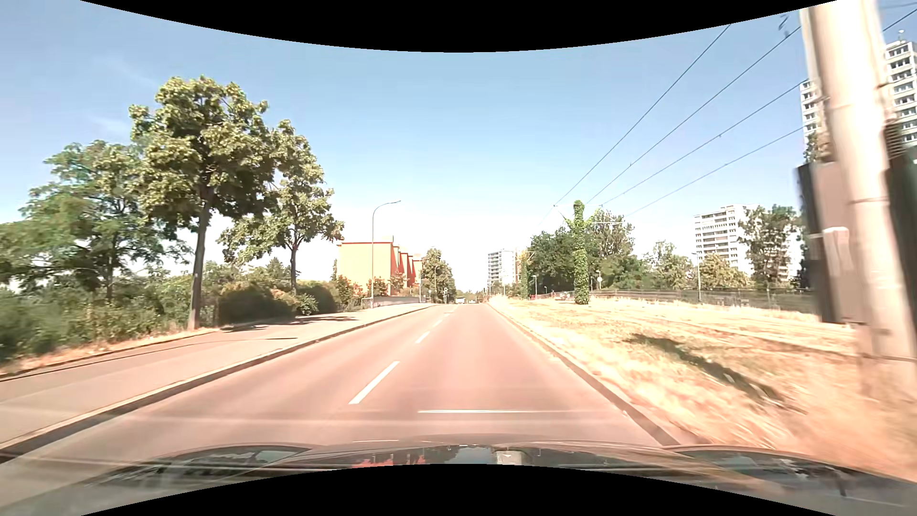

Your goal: Follow the waypoints while adhering to traffic rules and regulations

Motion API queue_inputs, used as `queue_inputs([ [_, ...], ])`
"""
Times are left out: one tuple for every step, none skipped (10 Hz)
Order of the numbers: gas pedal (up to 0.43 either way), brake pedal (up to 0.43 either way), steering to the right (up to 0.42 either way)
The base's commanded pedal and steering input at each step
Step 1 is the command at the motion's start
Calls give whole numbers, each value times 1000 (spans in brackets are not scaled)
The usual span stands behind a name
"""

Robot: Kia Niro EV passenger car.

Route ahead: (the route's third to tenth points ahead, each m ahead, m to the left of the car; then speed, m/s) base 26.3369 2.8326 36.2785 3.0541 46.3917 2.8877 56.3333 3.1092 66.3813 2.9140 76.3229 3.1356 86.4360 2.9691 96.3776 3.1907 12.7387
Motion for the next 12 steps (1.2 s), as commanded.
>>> queue_inputs([
  [138, 0, 1],
  [130, 0, 1],
  [87, 0, 1],
  [0, 0, 0],
  [0, 0, 0],
  [0, 0, 1],
  [0, 0, 0],
  [0, 0, 0],
  [0, 0, 0],
  [0, 0, 1],
  [0, 0, 2],
  [0, 0, 2],
])
